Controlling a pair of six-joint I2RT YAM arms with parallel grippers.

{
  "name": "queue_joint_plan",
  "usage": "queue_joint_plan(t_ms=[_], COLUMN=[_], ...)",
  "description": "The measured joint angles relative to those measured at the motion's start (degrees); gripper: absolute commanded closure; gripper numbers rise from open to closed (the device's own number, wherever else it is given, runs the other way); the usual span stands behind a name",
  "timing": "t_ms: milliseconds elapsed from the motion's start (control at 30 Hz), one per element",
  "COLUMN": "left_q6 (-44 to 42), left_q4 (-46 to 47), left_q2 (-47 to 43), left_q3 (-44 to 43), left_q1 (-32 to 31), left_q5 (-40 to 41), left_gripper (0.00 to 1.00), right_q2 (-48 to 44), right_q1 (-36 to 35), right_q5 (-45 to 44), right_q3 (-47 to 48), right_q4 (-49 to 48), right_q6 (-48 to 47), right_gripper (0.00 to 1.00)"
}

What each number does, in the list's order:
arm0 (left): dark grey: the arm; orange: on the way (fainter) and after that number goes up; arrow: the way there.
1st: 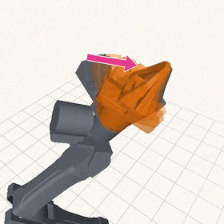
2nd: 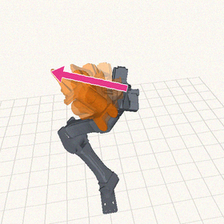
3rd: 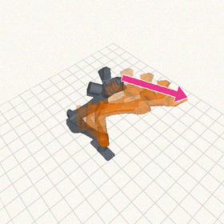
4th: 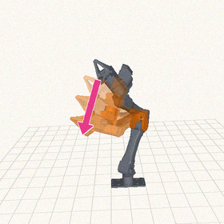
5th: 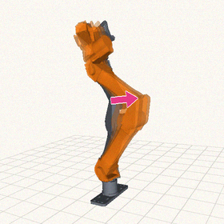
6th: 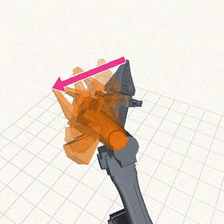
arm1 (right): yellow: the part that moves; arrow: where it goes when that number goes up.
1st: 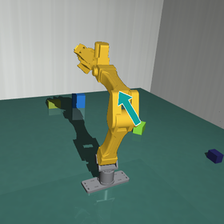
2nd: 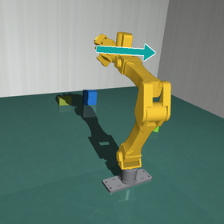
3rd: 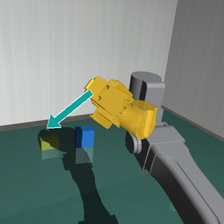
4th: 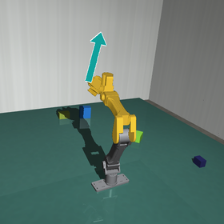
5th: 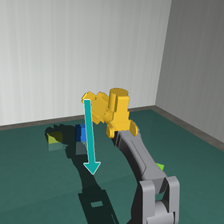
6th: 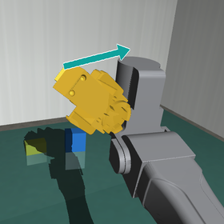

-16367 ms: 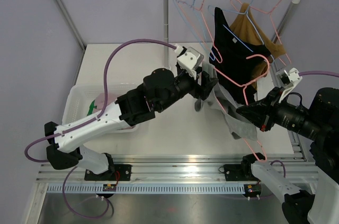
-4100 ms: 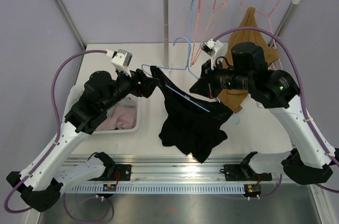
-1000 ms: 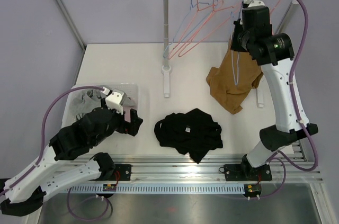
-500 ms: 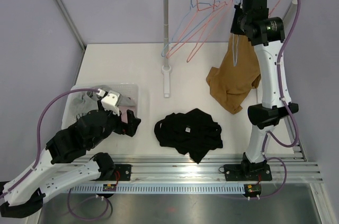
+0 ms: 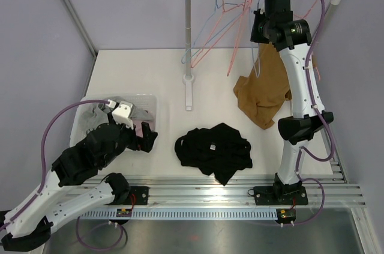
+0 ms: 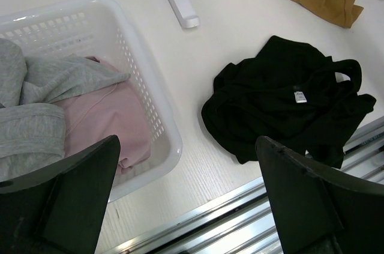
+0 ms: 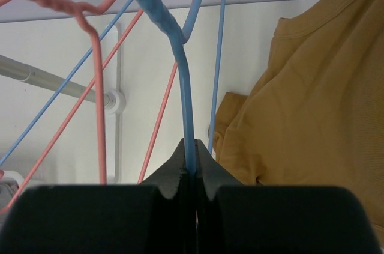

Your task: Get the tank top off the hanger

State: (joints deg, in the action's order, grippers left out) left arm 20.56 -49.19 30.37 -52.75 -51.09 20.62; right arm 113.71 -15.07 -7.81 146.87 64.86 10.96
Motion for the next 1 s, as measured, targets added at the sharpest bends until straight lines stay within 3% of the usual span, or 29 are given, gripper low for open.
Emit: queue_joint_plan(t_ms=[700,733,767,833,867,1000], left_q6=[-0.48,-0.48,-0.48,-0.48,-0.48,-0.33], left_q4=[0.66,0.79,0.85,0.85,0.85,0.83], left_q2=[0.07,0.07,0.09,0.22,0.42,2.82], left_q3=[0.42,0.42,0.42,0.42,0.42,0.35], left_q1=[4.04,4.15,4.22,4.33,4.33,4.33], left_q5=[-0.76,-0.79,-0.81,-0.83,-0.83,-0.83], left_gripper=[0.01,0.01,0.01,0.01,0.01,0.01], right_q2=[4.87,4.85,4.85,4.61,4.39,0.85], right_q1=[-7.06,-7.06,-7.06,-7.06,-7.06,-7.08], right_q5=[-0.04,-0.04,-0.04,-0.24,-0.5,-2.45], right_q3=[2.14,1.9,1.79,1.51,1.14,-3.5], right_q4=[-3.74,-3.98,-4.07,-3.93,-3.76,-3.26], right_q6=[1.84,1.75,1.6,1.07,0.87,-0.59], right_gripper=[1.0,0.94,0.75,0.63,0.48,0.42])
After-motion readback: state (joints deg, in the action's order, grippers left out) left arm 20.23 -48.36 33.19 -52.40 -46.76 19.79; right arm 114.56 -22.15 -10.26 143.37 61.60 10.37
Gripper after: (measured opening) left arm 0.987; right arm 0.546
